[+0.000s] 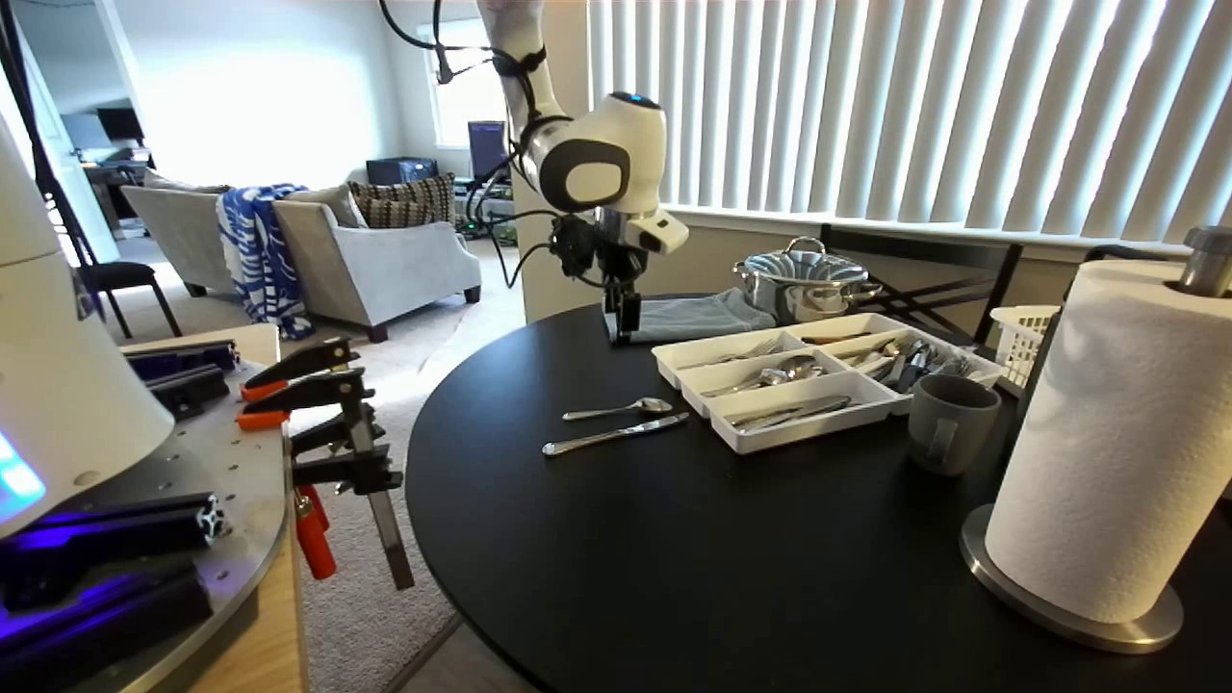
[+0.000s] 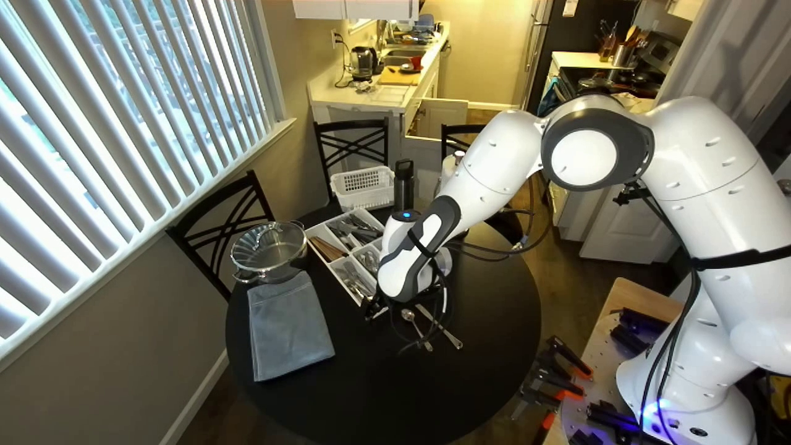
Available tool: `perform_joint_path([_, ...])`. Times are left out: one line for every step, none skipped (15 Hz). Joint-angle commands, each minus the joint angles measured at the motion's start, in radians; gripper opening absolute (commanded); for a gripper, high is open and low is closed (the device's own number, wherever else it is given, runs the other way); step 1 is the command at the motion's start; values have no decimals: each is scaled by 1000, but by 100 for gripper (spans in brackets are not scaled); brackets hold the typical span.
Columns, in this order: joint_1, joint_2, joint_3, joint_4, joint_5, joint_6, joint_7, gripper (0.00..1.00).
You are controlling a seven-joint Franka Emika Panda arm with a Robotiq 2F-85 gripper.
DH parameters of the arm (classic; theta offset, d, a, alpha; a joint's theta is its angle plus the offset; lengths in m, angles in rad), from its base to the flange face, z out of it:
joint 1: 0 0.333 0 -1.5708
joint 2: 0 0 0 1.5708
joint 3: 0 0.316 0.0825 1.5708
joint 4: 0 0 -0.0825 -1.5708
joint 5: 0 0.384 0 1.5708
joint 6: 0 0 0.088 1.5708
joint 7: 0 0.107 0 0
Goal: Put the kitchen utensils into the utensil organizer
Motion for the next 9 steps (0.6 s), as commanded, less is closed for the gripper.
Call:
perform_joint_path([-109, -24, 77, -147, 60, 149, -63, 100])
perform_joint_path([-119, -12, 79, -156, 49, 176, -62, 100])
perform_joint_path([-96, -5, 48, -156, 28, 180, -42, 100])
perform_joint_path([-77, 0, 25, -155, 14, 177, -31, 100])
perform_joint_path([-30, 5, -25, -143, -4, 148, -9, 100])
perform_joint_path([-7, 13, -49, -131, -17, 129, -2, 100])
perform_joint_path([33, 25, -92, -112, -32, 99, 11, 100])
perform_joint_path([60, 40, -121, -92, -45, 76, 17, 100])
perform_joint_path([99, 58, -164, -66, -58, 42, 38, 100])
